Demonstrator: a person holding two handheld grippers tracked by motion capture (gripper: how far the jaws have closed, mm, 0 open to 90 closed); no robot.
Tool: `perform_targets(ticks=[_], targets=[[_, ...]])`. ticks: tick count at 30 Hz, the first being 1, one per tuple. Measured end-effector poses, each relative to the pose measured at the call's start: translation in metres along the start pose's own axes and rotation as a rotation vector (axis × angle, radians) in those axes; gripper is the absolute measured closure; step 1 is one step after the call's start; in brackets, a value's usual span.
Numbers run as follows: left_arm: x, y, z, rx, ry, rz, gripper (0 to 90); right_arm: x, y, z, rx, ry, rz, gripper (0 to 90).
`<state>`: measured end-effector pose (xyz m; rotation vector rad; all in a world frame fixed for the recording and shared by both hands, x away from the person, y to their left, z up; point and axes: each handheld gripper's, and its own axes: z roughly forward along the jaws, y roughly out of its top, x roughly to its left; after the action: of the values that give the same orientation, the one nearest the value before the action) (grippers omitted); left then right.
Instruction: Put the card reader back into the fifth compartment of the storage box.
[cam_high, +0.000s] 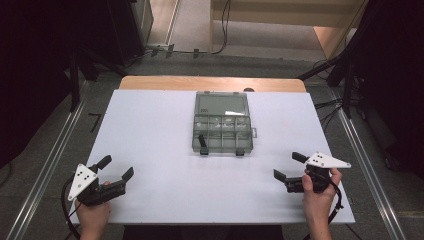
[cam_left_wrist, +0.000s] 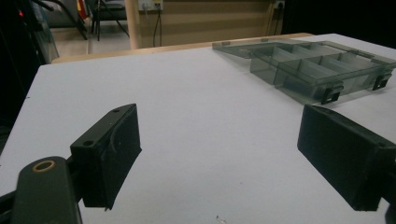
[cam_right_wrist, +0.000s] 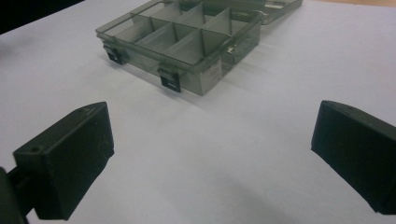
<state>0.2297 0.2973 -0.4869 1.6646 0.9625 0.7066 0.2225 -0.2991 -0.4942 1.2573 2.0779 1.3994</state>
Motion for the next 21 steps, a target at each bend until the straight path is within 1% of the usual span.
perform_targets(ticks=[3,8,12,13,15,17,18,21], targets=[[0.0,0.0,0.0,0.001,0.0,0.002,13.6,-0.005,-0.005,-0.004,-0.005,-0.011,0.005,0.0],[0.0,0.0,0.0,0.002,0.002,0.004,13.6,-0.015,-0.014,-0.015,-0.021,-0.032,0.028,0.0],[0.0,0.0,0.0,0.003,0.002,0.003,13.6,-0.02,-0.019,-0.021,-0.028,-0.049,0.024,0.0],[0.0,0.0,0.0,0.003,0.002,0.004,13.6,-0.021,-0.021,-0.024,-0.033,-0.055,0.024,0.0],[0.0,0.0,0.0,0.003,0.001,0.004,13.6,-0.024,-0.024,-0.03,-0.057,-0.06,0.04,0.0],[0.0,0.0,0.0,0.004,0.001,0.005,13.6,-0.026,-0.025,-0.036,-0.069,-0.072,0.049,0.0],[0.0,0.0,0.0,0.003,0.002,0.005,13.6,-0.028,-0.027,-0.04,-0.077,-0.082,0.042,0.0],[0.0,0.0,0.0,0.003,0.002,0.004,13.5,-0.031,-0.03,-0.047,-0.086,-0.095,0.05,0.0]])
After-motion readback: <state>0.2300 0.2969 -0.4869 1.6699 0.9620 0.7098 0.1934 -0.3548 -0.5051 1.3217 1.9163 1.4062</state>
